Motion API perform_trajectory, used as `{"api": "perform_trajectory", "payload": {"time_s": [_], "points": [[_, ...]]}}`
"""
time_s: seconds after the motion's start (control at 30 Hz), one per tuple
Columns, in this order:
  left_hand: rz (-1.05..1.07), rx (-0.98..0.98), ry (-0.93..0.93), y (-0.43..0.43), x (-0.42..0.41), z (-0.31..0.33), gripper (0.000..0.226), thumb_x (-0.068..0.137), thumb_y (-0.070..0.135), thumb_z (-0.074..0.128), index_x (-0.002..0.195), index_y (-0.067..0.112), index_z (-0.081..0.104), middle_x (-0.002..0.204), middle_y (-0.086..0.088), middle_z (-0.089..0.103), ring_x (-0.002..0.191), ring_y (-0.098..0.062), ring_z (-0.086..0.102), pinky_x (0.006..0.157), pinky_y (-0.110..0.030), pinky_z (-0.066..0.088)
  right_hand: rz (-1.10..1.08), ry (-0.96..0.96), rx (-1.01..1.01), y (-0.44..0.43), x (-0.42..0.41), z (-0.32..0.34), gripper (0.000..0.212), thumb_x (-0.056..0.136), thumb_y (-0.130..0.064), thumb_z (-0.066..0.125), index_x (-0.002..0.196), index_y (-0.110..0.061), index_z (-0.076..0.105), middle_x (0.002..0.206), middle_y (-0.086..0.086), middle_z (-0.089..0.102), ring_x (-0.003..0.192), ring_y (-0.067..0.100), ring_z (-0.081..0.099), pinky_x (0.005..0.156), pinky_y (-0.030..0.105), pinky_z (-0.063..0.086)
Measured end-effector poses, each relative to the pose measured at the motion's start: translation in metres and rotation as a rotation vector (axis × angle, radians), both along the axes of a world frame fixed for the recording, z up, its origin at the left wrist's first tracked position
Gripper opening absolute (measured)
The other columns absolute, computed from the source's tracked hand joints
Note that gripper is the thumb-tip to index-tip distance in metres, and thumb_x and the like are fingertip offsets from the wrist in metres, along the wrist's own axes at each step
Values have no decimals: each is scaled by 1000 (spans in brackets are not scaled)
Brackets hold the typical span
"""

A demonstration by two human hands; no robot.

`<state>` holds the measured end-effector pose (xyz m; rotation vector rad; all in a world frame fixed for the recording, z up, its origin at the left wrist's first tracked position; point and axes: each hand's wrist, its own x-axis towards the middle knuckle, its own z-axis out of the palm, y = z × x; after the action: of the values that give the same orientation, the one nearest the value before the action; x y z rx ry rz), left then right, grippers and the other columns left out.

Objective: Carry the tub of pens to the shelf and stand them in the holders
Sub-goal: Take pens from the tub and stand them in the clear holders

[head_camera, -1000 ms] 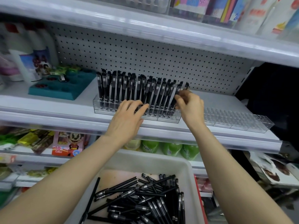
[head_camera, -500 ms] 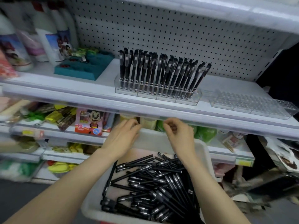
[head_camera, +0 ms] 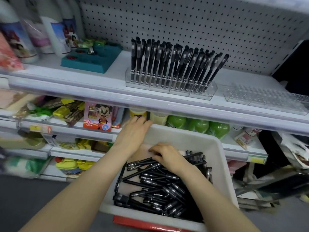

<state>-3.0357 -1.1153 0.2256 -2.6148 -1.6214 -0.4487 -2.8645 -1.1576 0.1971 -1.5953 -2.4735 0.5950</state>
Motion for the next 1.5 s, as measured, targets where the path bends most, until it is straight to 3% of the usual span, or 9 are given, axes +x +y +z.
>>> {"api": "perform_trajectory", "payload": {"time_s": [0.3,0.37,0.5,0.63,0.77,0.97,1.07,1.27,1.5], "points": [[-8,-49,-29,0,-1,1,64,85,3,60,144,22,42,138,-3,48,126,-23,41,105,-39,39,-148,-19,-130,5,34,22,8,89,-17,67,97,-19,67,95,-4,62,88,15,57,75,20,41],[-29,-5,-161,0,-1,3,47,92,11,57,137,21,52,132,-3,54,123,-21,45,101,-38,43,-218,83,-102,4,48,34,5,90,-17,66,93,-21,65,86,-8,61,81,12,56,65,13,37],[-72,-36,-339,-2,7,17,36,102,43,34,116,27,62,111,8,64,106,-14,55,88,-36,47,-289,251,-104,6,62,49,8,89,-15,68,92,-22,65,88,-4,67,84,14,62,77,22,47],[-166,-54,-416,0,24,28,21,100,31,46,103,23,66,97,11,65,93,-13,58,76,-29,42,-270,334,-96,7,63,56,11,90,-15,67,101,-18,66,92,-1,68,85,15,62,77,18,46],[-211,-104,-510,2,41,43,17,100,26,50,105,22,66,99,12,65,95,-9,59,81,-31,46,-284,472,6,10,59,70,9,90,-22,69,98,-23,67,85,-10,65,77,4,57,73,14,42],[-181,90,-390,27,55,82,37,100,29,46,135,23,51,127,8,53,121,-10,44,102,-28,37,-377,531,159,27,87,124,7,90,-19,69,86,-25,65,75,-11,62,68,3,54,68,22,48],[-110,283,-219,53,56,98,48,92,15,62,139,19,49,135,-2,51,127,-20,43,107,-36,37,-483,611,366,44,110,158,6,91,-19,67,88,-24,63,75,-10,63,72,10,59,71,34,54],[-65,358,-28,78,51,97,52,87,12,68,137,12,51,132,-11,54,122,-31,47,104,-46,40,-655,733,721,77,125,200,6,95,-21,61,91,-17,59,75,-5,65,78,23,69,66,34,59],[-71,402,-61,79,51,92,54,82,6,71,133,10,55,127,-10,56,114,-32,48,97,-46,44,-687,550,682,108,128,190,10,95,-25,60,96,-15,64,82,2,70,81,23,68,78,47,57]]}}
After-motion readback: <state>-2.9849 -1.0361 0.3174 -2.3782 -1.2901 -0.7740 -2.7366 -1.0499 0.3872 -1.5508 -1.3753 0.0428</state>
